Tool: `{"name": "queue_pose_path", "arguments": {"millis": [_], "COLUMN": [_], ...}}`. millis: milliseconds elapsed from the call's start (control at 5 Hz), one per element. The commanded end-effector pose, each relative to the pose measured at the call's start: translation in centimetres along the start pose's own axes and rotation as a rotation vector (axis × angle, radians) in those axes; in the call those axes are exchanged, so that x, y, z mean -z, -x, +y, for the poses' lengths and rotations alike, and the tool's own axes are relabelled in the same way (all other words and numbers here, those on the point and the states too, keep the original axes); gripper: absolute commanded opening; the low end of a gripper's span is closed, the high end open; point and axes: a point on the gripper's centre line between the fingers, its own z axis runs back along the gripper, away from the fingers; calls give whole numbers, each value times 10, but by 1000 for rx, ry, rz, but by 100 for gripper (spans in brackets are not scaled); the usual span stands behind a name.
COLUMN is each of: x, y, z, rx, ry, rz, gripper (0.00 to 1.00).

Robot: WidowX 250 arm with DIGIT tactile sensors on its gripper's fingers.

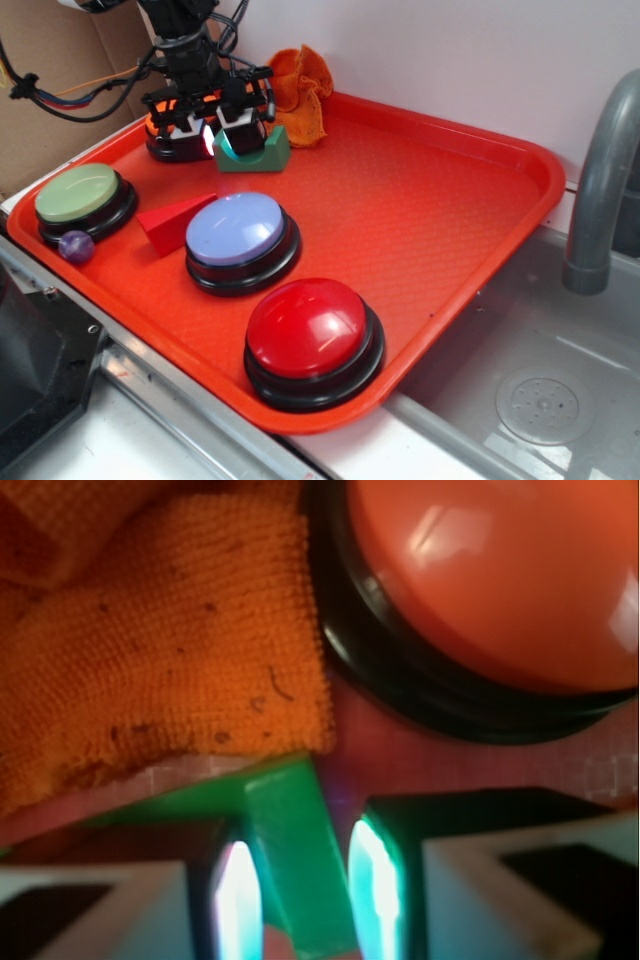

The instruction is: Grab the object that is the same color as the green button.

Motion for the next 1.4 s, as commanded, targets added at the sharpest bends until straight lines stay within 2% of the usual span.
{"name": "queue_pose_path", "arguments": {"millis": [0,200,400,600,800,1000,1200], "x": [-13,-21,-47,-89,-112,-130,-136], "y": [1,0,6,13,24,39,59], "z": [9,5,-1,-9,-16,-33,-50], "rx": [10,21,51,128,205,338,457], "ry": [3,-4,-21,-30,-39,-39,-48], "rz": [-29,-48,-82,-89,-80,-33,-29], "gripper": [0,0,0,0,0,0,0]}}
